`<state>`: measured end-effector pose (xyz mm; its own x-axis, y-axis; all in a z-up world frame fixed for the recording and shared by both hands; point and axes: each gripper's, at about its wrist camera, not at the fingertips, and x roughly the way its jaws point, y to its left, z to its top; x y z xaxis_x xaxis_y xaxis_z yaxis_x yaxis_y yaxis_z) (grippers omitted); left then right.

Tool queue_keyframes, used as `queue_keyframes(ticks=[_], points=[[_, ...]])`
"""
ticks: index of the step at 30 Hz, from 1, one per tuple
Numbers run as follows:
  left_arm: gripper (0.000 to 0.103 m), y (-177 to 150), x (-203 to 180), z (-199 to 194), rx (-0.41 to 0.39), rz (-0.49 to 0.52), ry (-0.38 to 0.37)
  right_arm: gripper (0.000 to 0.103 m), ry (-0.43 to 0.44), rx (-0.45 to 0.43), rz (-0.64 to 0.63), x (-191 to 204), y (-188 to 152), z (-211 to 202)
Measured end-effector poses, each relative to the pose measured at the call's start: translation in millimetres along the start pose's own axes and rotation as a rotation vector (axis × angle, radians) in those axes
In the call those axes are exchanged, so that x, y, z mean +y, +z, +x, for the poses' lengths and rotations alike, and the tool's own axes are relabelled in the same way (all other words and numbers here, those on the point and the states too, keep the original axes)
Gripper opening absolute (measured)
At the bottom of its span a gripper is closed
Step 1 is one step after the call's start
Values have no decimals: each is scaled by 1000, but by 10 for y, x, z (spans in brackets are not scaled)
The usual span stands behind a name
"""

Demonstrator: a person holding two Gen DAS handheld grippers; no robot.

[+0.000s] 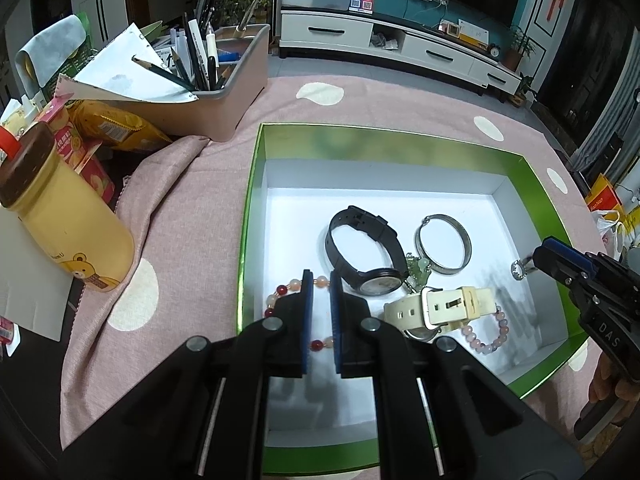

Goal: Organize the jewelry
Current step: 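Open left tool to release bracelet while right tool releases ring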

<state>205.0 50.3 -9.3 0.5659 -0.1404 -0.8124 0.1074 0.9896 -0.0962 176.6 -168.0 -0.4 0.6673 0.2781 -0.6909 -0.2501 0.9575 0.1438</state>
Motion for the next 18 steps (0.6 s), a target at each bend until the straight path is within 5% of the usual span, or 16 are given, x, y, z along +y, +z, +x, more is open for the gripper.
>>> queue_keyframes(ticks=[12,18], points=[[41,-18,-31,-127,-23,-2,-11,34,-3,-35,71,-206,-60,-253],[47,-60,-92,-249,-38,8,-19,34,-4,-59,113,-309,-215,-500]])
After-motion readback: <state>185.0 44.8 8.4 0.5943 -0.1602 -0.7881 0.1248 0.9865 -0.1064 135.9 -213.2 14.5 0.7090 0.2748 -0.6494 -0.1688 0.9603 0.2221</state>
